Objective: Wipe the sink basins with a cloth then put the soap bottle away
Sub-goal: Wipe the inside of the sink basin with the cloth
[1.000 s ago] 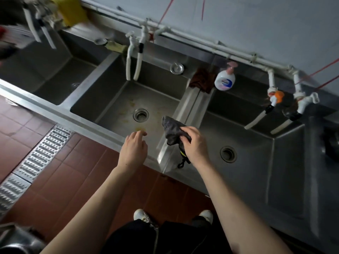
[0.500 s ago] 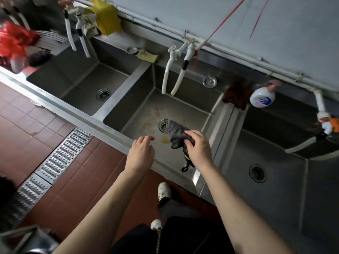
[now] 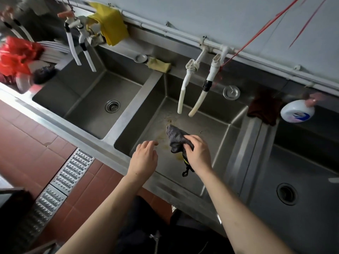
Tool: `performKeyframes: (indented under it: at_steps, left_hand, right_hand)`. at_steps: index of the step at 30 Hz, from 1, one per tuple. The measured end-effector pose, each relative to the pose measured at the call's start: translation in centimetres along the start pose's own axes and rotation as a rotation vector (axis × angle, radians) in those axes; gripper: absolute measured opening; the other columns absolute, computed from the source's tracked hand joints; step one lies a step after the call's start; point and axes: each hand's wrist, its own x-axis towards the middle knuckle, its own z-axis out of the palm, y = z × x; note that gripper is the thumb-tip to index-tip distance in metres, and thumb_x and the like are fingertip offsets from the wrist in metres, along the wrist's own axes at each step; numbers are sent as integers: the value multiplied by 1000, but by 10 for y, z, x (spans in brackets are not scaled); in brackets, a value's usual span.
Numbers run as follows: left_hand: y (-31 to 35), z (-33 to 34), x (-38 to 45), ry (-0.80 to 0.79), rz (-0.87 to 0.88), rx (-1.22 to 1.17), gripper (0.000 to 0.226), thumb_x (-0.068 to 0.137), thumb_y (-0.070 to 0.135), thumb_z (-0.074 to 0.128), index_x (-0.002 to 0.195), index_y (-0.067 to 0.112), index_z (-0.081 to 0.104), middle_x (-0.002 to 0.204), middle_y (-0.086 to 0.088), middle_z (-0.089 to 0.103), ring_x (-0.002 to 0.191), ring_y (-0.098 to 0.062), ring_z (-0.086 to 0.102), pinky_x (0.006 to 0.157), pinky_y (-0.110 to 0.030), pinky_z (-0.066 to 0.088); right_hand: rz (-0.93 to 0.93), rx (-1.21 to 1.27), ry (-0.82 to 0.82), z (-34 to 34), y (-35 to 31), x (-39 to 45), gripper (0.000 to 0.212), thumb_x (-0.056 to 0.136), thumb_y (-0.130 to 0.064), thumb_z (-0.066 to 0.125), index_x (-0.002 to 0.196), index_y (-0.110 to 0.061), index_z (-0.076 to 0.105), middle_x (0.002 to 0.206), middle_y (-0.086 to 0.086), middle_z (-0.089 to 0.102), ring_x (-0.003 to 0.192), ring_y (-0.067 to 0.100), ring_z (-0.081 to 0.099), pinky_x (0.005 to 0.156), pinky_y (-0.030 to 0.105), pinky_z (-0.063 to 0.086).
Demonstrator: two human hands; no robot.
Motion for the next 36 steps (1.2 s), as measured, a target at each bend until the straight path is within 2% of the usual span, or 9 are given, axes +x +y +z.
performKeyframes:
  at_steps: [3, 9, 15, 19, 24, 26, 29, 31, 36]
  left_hand:
    - [-19, -8, 29, -31, 13, 4, 36, 98, 14, 44, 132, 18, 57, 134, -3, 59, 126, -27, 50, 103, -40, 45]
    - [-72, -25, 109, -126, 111, 38, 35, 98, 16, 47, 131, 17, 58, 131, -6, 59, 123, -30, 51, 100, -43, 45]
    - [-125, -41, 195, -184, 247, 101, 32, 96, 15, 50, 127, 18, 60, 127, -5, 62, 117, -32, 53, 97, -43, 45]
    - [-145, -43, 245, -165, 338, 118, 29, 96, 16, 48, 121, 14, 62, 125, -7, 63, 116, -35, 53, 94, -48, 49]
    - [-153, -27, 294, -124, 459, 104, 43, 91, 29, 30, 114, 13, 63, 125, -6, 61, 117, -36, 51, 96, -49, 48]
    - [-155, -16, 313, -101, 496, 93, 42, 91, 26, 31, 114, 12, 63, 127, -7, 60, 120, -35, 50, 99, -49, 47]
    - [-153, 0, 341, -39, 542, 53, 35, 93, 21, 36, 116, 11, 61, 133, -9, 56, 126, -35, 48, 105, -48, 43]
    - [-150, 10, 357, -2, 563, 31, 33, 95, 17, 41, 121, 10, 59, 137, -11, 54, 130, -34, 45, 109, -46, 40]
    - [-146, 24, 369, 86, 607, 25, 35, 96, 12, 47, 128, 9, 57, 137, -10, 54, 130, -33, 47, 114, -46, 34]
  right_hand:
    - [49, -11, -3, 21, -5, 17, 32, 96, -14, 67, 128, -16, 71, 128, -2, 66, 119, 22, 57, 103, 33, 46]
    - [126, -14, 74, 84, -19, 55, 33, 93, -11, 70, 125, -16, 71, 121, -2, 68, 115, 21, 62, 102, 39, 51]
    - [224, -6, 172, 145, -34, 91, 28, 93, -9, 69, 120, -13, 71, 113, -3, 68, 106, 17, 63, 93, 36, 53]
    - [292, -53, 216, 177, -30, 114, 25, 94, -11, 68, 119, -9, 72, 111, 3, 70, 105, 17, 60, 92, 30, 48]
    - [368, -38, 262, 205, -3, 149, 23, 93, -7, 64, 114, -12, 72, 109, 1, 71, 102, 18, 64, 89, 26, 47]
    - [386, -79, 301, 214, 8, 166, 24, 92, -5, 65, 114, -10, 72, 111, 5, 72, 102, 23, 64, 86, 24, 43]
    - [387, -116, 304, 227, 34, 191, 24, 95, -5, 61, 115, -13, 71, 114, 4, 71, 101, 27, 64, 89, 37, 52]
    - [369, -126, 309, 233, 53, 210, 27, 96, -7, 57, 117, -17, 69, 118, 1, 70, 104, 27, 63, 93, 43, 53]
    - [373, -166, 293, 243, 83, 251, 28, 103, -12, 47, 124, -19, 64, 132, 0, 61, 118, 26, 50, 99, 31, 44]
